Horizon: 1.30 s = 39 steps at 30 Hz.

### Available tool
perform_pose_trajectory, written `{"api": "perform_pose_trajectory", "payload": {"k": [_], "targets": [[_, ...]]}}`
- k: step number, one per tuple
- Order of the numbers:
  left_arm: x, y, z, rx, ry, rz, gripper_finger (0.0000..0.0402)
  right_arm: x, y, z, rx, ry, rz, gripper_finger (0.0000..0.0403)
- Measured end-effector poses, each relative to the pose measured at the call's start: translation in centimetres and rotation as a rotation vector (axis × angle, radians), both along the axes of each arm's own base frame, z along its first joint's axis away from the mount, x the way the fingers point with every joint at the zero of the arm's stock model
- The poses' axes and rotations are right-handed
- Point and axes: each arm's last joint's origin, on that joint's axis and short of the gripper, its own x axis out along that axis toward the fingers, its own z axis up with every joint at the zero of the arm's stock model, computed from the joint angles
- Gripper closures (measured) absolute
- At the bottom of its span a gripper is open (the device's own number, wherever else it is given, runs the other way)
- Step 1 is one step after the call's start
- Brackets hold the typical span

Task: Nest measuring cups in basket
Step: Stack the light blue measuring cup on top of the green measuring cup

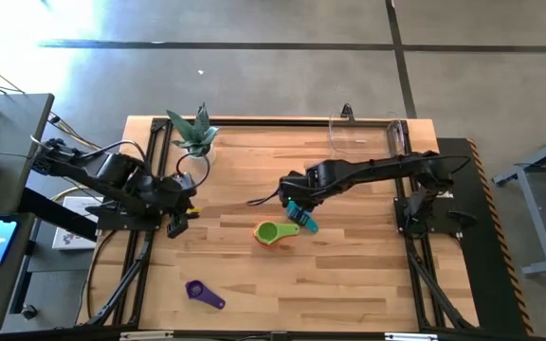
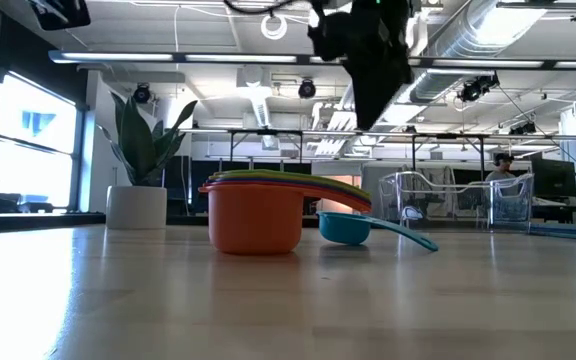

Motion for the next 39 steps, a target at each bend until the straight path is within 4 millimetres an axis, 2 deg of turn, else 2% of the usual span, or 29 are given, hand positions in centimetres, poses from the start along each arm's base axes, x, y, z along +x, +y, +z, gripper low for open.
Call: {"api": "perform_pose_trajectory", "payload": {"k": [5, 10, 19, 29, 39], "targets": [[-0.3, -0.8, -1.3, -0.008, 0.047, -0.018, 0.0353, -0.2, -1.6, -3.2, 0.091, 0.015, -0.012, 0.0336], [-0.3, -1.2, -2.6, -0.030, 0.092, 0.025, 0.0353, -0.1, -3.1, -5.2, 0.115, -0.023, -0.035, 0.0336], [-0.4, -1.3, -3.3, -0.040, 0.110, 0.071, 0.0350, -0.1, -4.8, -5.8, 0.140, -0.050, -0.027, 0.0331], [-0.3, -1.3, -3.4, -0.043, 0.113, 0.102, 0.0308, 0.1, -5.6, -5.9, 0.130, -0.068, 0.014, 0.0280], [-0.2, -1.3, -3.4, -0.046, 0.113, 0.108, 0.0291, -0.6, -5.4, -8.4, 0.155, -0.076, 0.012, 0.0277]]}}
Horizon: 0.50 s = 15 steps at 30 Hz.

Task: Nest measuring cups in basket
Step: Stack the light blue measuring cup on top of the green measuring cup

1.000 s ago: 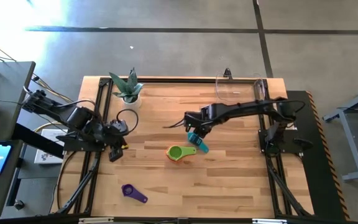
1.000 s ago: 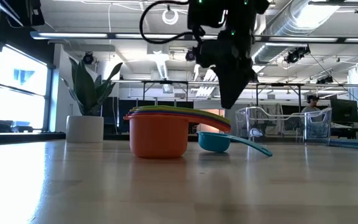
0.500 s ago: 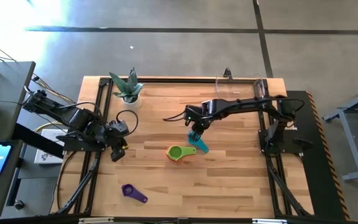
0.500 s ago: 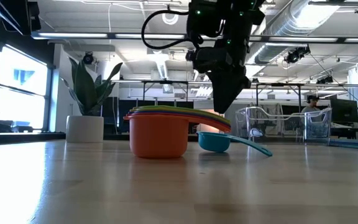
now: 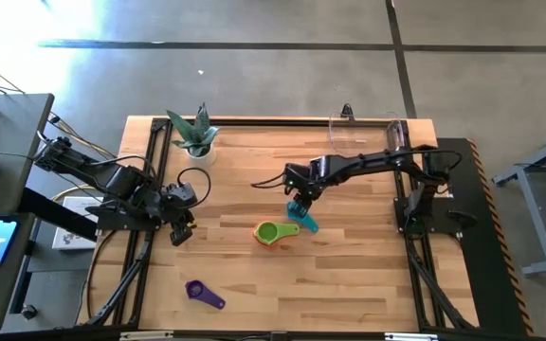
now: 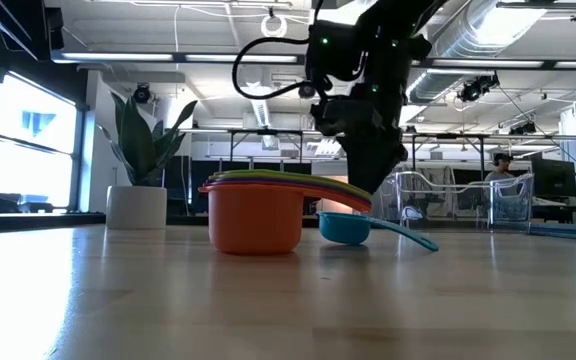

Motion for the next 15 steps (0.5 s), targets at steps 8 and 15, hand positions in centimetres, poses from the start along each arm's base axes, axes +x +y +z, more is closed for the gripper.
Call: {"api": "perform_pose_trajectory", "payload": {"k": [8, 15], "targets": [[0.0, 0.0, 0.0, 0.000, -0.001, 0.002, 0.0295, -0.1, 0.2, -1.4, 0.039, -0.056, 0.019, 0.0277], [0.0, 0.0, 0.0, 0.004, -0.004, 0.004, 0.0295, 0.1, 0.1, -2.2, 0.035, -0.056, 0.026, 0.0277]]}}
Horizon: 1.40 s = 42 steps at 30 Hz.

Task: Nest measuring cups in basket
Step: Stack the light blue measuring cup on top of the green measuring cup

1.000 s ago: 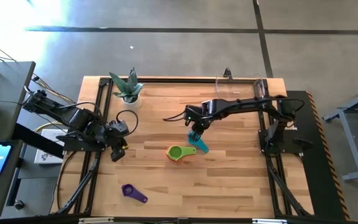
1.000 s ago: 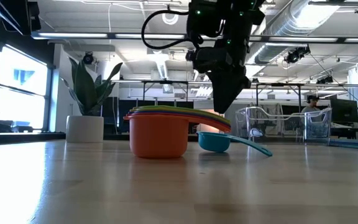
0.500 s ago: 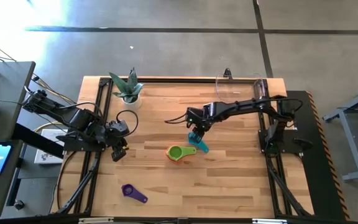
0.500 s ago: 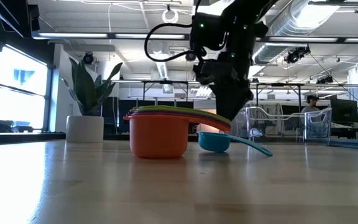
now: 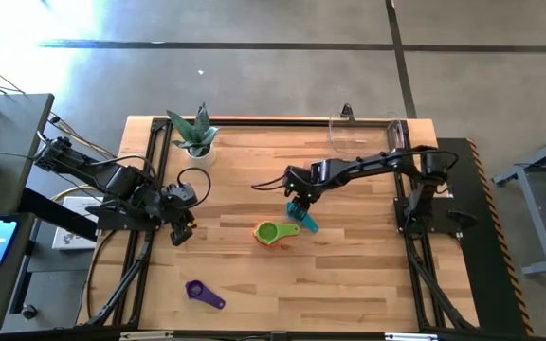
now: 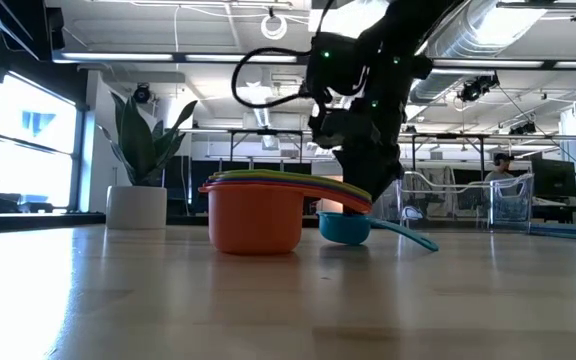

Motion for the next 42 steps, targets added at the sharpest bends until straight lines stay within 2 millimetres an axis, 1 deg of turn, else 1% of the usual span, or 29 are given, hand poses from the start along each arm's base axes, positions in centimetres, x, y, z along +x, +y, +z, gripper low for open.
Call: {"api": "perform_pose_trajectory", "payload": {"k": [3, 7, 10, 14, 15, 19, 23, 27, 30, 37, 42], "targets": [[0.0, 0.0, 0.0, 0.009, -0.005, 0.006, 0.0295, 0.2, 0.0, -0.7, 0.004, 0.011, 0.000, 0.0277], [0.0, 0.1, 0.0, 0.014, -0.007, 0.008, 0.0295, 0.2, 0.0, -0.9, 0.012, 0.020, -0.015, 0.0284], [0.0, 0.1, 0.0, 0.014, -0.008, 0.009, 0.0295, 0.2, 0.0, -0.9, 0.018, 0.019, -0.014, 0.0317], [0.0, 0.1, 0.0, 0.014, -0.008, 0.009, 0.0295, 0.2, 0.0, -0.9, 0.030, 0.018, -0.029, 0.0387], [0.0, 0.1, 0.0, 0.014, -0.008, 0.009, 0.0295, 0.2, 0.0, -0.9, 0.030, 0.019, -0.029, 0.0394], [0.0, 0.1, 0.0, 0.015, -0.008, 0.008, 0.0295, 0.5, -0.1, -0.2, 0.017, 0.023, -0.034, 0.0391], [0.0, 0.1, 0.0, 0.015, -0.008, 0.009, 0.0295, 1.0, -0.4, 1.5, -0.011, 0.042, -0.007, 0.0397], [0.0, 0.1, 0.0, 0.015, -0.008, 0.009, 0.0296, 1.5, -0.5, 3.6, -0.043, 0.052, 0.049, 0.0400], [0.0, 0.1, 0.0, 0.015, -0.008, 0.009, 0.0295, 2.2, -0.5, 5.4, -0.057, 0.026, 0.086, 0.0400], [0.0, 0.1, 0.0, 0.001, -0.008, 0.034, 0.0295, 3.9, 1.3, 9.6, -0.085, -0.112, 0.268, 0.0401], [0.0, 0.0, 0.0, -0.037, -0.003, 0.103, 0.0295, 4.7, 2.9, 12.4, -0.124, -0.211, 0.364, 0.0402]]}}
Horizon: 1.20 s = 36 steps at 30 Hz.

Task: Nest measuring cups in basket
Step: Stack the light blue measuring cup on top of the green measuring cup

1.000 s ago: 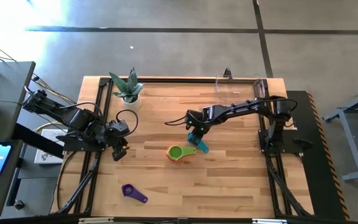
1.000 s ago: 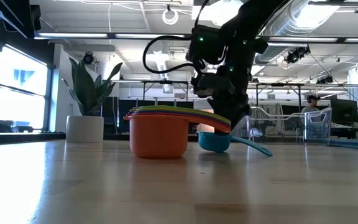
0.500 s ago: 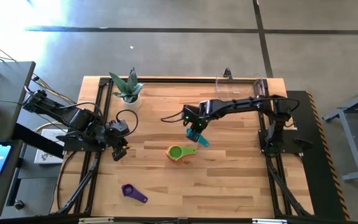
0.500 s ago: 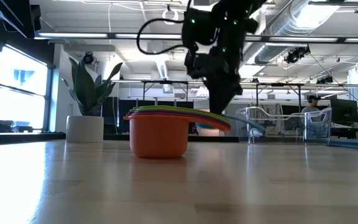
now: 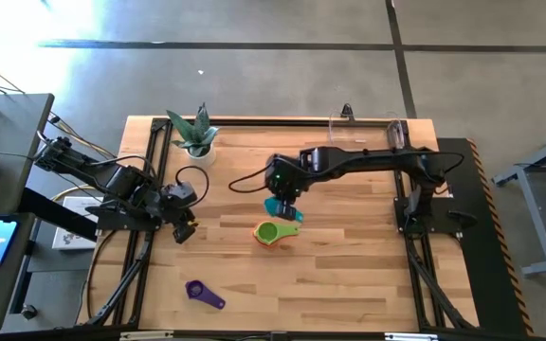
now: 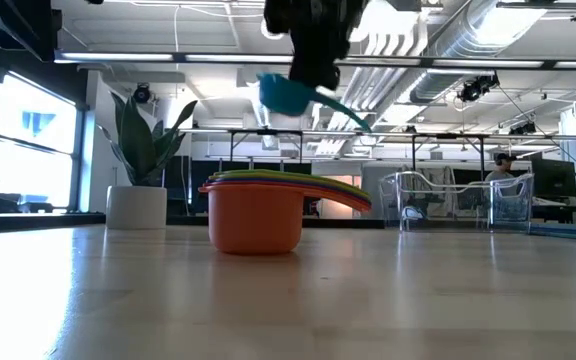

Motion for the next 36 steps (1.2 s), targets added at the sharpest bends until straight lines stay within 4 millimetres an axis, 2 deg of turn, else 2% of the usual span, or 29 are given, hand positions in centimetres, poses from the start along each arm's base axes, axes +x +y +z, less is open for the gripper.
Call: {"api": "perform_pose_trajectory", "payload": {"k": [5, 13, 20, 26, 36], "targets": [[0.0, 0.0, 0.0, -0.064, 0.008, 0.114, 0.0295, 0.6, 1.5, 1.9, -0.032, -0.060, 0.098, 0.0402], [0.1, 0.0, 0.0, -0.156, 0.013, 0.272, 0.0295, 2.4, 3.5, 2.5, -0.105, -0.037, 0.280, 0.0402], [0.1, 0.0, 0.0, -0.169, 0.012, 0.292, 0.0295, 3.3, 4.1, 0.4, -0.100, 0.022, 0.384, 0.0403], [0.1, 0.0, 0.0, -0.169, 0.012, 0.294, 0.0296, 4.2, 4.3, -2.2, -0.101, 0.093, 0.438, 0.0403], [0.1, 0.0, 0.1, -0.166, 0.009, 0.295, 0.0296, 5.1, 4.4, -4.7, -0.108, 0.138, 0.484, 0.0403]]}}
